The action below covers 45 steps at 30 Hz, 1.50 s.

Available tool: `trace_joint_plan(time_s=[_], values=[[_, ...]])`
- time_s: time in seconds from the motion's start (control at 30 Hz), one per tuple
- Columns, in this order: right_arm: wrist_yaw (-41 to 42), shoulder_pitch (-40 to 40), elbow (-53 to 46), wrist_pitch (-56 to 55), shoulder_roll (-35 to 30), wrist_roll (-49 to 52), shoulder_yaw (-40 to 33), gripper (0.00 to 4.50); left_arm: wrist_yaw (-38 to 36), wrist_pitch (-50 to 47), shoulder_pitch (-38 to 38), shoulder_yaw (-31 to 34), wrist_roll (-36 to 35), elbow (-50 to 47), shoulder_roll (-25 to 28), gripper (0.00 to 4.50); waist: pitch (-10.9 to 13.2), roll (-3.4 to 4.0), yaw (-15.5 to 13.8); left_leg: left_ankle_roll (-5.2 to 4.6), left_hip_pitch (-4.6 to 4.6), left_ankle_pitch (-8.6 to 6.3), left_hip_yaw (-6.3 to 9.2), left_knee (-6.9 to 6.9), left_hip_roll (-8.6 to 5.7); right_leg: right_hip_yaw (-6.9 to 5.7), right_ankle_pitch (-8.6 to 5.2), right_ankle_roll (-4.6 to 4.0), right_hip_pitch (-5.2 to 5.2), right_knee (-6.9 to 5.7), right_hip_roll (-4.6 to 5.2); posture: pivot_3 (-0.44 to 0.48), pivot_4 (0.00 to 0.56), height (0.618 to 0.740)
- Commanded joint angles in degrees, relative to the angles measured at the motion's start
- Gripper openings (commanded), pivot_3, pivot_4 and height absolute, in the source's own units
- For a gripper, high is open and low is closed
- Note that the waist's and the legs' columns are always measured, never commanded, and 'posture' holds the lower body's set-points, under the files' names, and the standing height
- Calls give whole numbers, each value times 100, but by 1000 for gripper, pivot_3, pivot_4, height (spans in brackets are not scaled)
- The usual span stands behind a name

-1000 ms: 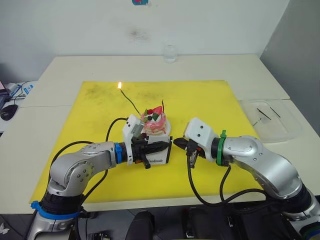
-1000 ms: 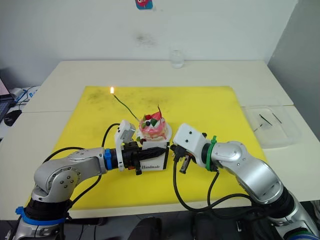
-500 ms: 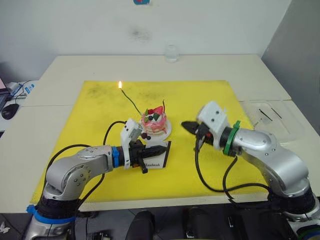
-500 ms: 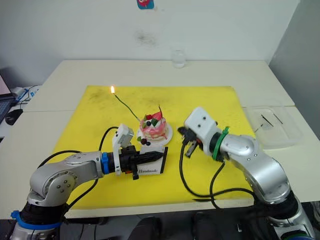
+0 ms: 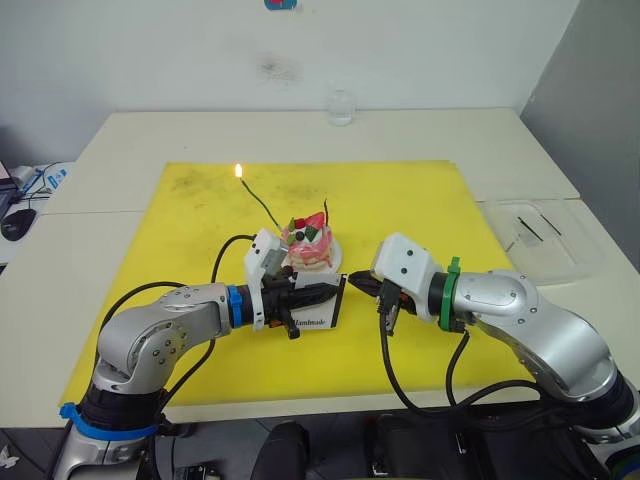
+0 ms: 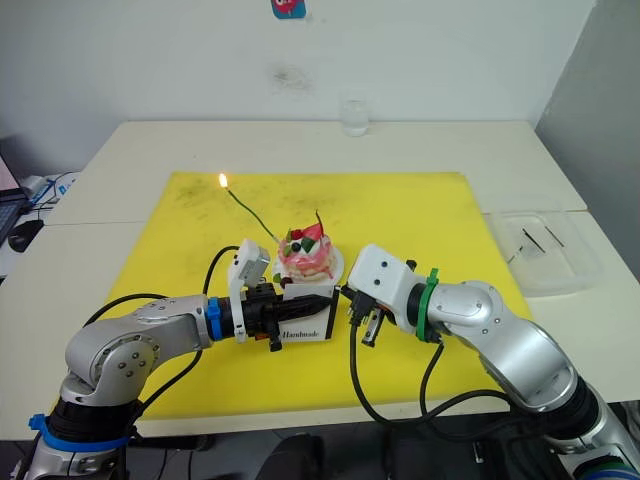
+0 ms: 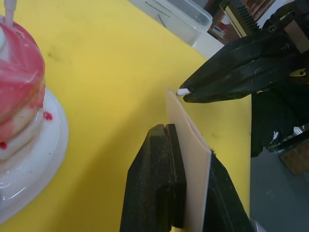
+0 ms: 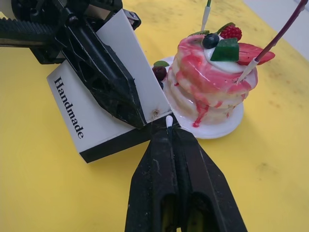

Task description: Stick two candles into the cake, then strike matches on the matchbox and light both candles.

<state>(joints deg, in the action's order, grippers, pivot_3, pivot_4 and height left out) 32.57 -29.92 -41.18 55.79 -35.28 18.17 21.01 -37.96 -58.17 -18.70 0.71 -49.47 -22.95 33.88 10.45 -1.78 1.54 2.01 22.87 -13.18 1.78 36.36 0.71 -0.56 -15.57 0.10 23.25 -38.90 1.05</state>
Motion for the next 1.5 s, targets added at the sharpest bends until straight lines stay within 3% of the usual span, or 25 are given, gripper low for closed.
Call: trace_joint_plan(time_s=[0.03,0.37,1.5], values=[[62,15,-145,-145,-59,-42,-60,39,35,-22,-95,159,-139,-67,-45,0,0,0,0,0,0,0,1,0,0,-1,0,0,0,-1,0,0,150,740],[266,142,-361,-61,-260,31,2,39,444,-667,-271,664,-801,379,-333,0,0,-1,1,0,0,0,2,0,0,-2,0,0,0,-1,0,0,150,740],[516,-220,270,-637,83,-597,611,39,794,-846,-340,615,-1296,253,-487,0,0,-1,-1,1,0,1,3,1,0,-1,0,0,0,-2,1,0,150,740]])
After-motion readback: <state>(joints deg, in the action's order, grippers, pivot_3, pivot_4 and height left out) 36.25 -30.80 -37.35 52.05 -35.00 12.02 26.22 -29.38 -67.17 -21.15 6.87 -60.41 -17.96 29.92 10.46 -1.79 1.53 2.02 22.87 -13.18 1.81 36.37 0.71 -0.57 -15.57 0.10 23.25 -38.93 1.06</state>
